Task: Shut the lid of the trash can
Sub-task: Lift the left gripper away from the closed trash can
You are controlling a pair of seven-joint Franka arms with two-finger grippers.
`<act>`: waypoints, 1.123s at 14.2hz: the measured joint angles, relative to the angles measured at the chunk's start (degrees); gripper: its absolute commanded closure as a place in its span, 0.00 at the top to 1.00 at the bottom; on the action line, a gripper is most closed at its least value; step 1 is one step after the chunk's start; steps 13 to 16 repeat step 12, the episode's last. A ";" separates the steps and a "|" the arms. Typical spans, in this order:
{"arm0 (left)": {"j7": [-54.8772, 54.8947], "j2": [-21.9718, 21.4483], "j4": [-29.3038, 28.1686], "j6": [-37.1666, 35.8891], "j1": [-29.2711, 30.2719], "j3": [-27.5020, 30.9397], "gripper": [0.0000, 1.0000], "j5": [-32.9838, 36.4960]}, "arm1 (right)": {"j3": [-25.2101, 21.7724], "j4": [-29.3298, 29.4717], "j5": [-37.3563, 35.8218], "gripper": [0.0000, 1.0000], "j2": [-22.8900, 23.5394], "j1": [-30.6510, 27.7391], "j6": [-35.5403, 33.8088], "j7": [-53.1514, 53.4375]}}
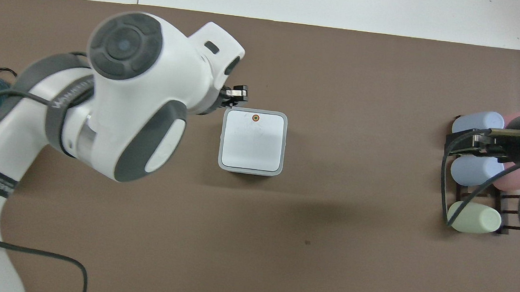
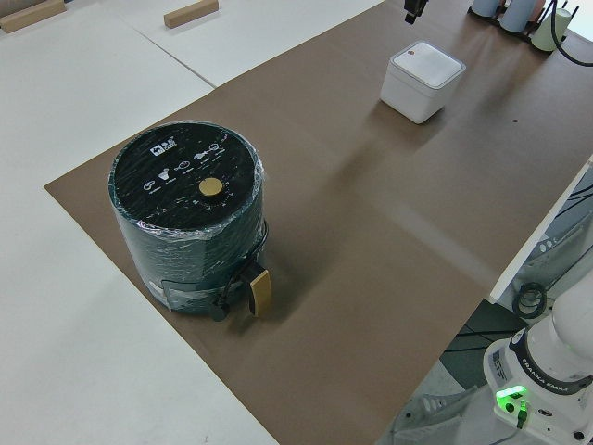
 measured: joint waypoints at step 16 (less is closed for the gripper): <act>29.55 -12.99 2.25 -21.72 20.37 1.39 1.00 6.21 | 0.00 0.00 0.00 1.00 0.00 0.00 0.00 0.00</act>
